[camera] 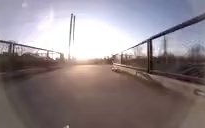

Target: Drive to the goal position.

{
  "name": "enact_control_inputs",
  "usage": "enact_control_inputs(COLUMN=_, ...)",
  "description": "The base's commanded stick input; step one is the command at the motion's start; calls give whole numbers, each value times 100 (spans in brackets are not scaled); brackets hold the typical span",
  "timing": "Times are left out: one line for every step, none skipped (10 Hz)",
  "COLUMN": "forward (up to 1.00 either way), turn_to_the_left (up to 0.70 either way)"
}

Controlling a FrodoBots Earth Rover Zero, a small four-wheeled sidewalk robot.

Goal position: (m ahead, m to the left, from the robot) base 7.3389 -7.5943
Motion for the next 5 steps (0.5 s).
enact_control_inputs(forward=70, turn_to_the_left=0)
enact_control_inputs(forward=70, turn_to_the_left=0)
enact_control_inputs(forward=70, turn_to_the_left=0)
enact_control_inputs(forward=70, turn_to_the_left=1)
enact_control_inputs(forward=70, turn_to_the_left=3)
